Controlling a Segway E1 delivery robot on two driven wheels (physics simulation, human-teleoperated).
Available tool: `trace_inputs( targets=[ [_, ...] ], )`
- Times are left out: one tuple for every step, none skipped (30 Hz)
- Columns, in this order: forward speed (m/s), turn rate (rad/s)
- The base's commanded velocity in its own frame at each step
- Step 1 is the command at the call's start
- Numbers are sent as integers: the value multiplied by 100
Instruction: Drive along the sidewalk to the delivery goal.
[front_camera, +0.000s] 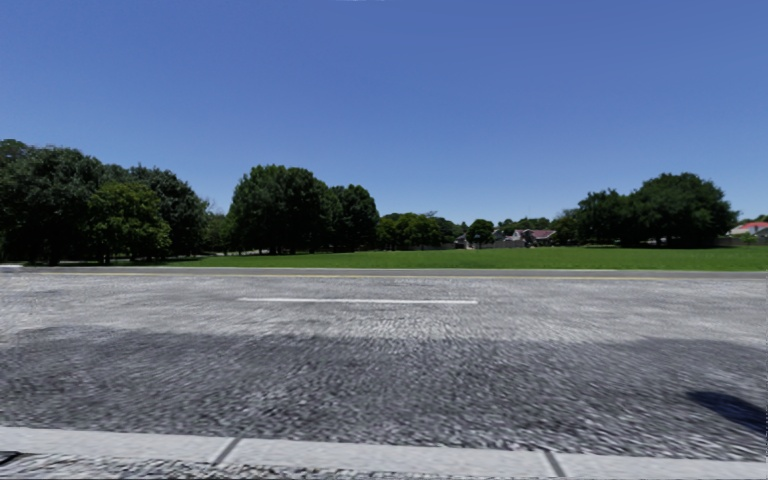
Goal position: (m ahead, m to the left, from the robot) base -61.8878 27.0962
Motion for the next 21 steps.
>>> trace_inputs(
  targets=[
    [0,86],
    [0,86],
    [0,86],
    [0,87],
    [0,87],
    [0,87],
    [0,87],
    [0,86],
    [0,86],
    [0,86],
    [0,86],
    [0,86],
    [0,86],
    [0,86],
    [0,86],
    [0,86],
    [0,86],
    [0,86],
    [0,86],
    [0,86],
    [0,86]
  ],
)
